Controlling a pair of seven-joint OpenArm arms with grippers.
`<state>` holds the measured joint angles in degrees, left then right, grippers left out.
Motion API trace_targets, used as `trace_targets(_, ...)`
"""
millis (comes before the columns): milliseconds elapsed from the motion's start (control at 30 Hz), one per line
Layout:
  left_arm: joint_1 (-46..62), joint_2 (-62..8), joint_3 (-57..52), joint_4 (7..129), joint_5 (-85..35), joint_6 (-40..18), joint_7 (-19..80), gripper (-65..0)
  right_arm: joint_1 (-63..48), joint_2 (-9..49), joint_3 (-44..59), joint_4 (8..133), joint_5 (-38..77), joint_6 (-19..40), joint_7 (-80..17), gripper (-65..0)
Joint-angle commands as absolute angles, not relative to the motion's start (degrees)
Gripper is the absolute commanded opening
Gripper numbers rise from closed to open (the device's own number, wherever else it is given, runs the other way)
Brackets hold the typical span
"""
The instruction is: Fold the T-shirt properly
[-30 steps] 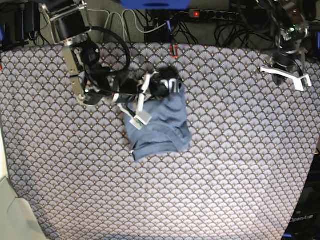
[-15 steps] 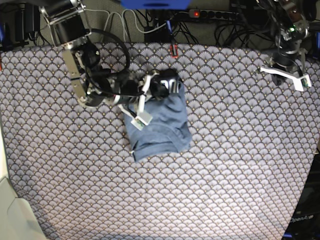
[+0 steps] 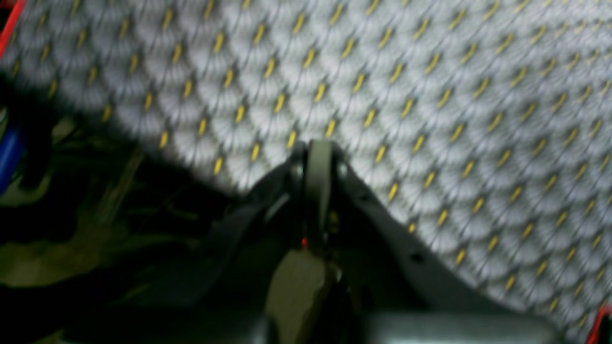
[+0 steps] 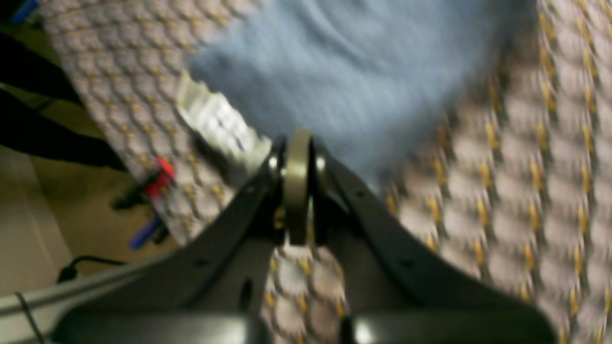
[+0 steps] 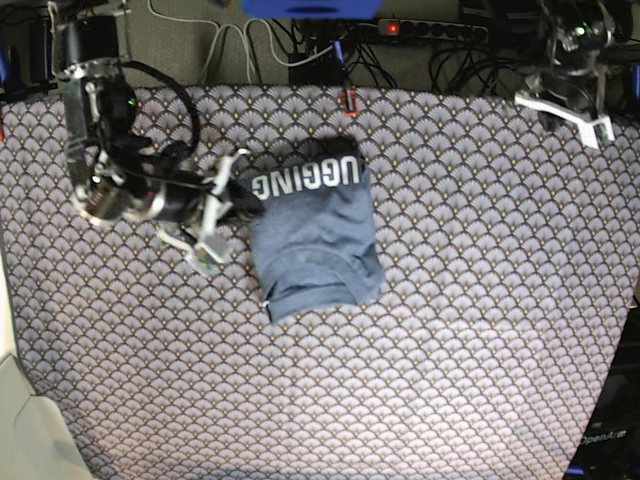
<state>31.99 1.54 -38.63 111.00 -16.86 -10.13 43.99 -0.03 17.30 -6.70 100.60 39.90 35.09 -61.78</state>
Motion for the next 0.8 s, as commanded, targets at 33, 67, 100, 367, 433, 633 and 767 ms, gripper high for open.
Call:
trace_targets(33,34.95,-0.40,-36.79,111.52,-17.19,-10.15,42.77,-64.7,-3.12,19.21,-2.86,105.54,41.27,35.30,-60.44,-65.0)
trace_targets(67,36.26,-1.10,-35.82,111.52,-17.19,-10.15,42.68,-64.7,-5.05,20.00,-1.10,107.30,41.27,35.30,-60.44,-65.0)
trace_targets(100,37.85,-1.80,-34.59,111.52,-17.19,-10.15,42.68,-64.7,-7.52,20.79,1.01,109.23,41.27,35.30,-60.44,-65.0)
trace_targets(367,43.03,-4.53,-25.54,106.68,-16.04,-10.15,42.51,-64.7,-30.02,22.55,17.98,113.63,41.27,35.30,-56.04,-65.0)
trace_targets(433,42.95,-4.53,-23.69,103.96,-14.11,-10.15,42.51,-64.7,-35.74,22.55,19.74,113.54,41.19,35.30,-51.56,-65.0)
trace_targets(633,41.80,-5.05,-15.78,88.40,-4.97,-10.15,29.67,-64.7,-50.33,17.89,17.36,111.87,27.82,35.30,-36.00,-65.0)
trace_targets(767,40.13,-7.08,-8.75,76.88,-1.63,-9.54,19.74,-64.7,-50.77,13.41,15.96,102.46,15.78,35.30,-29.32,-65.0)
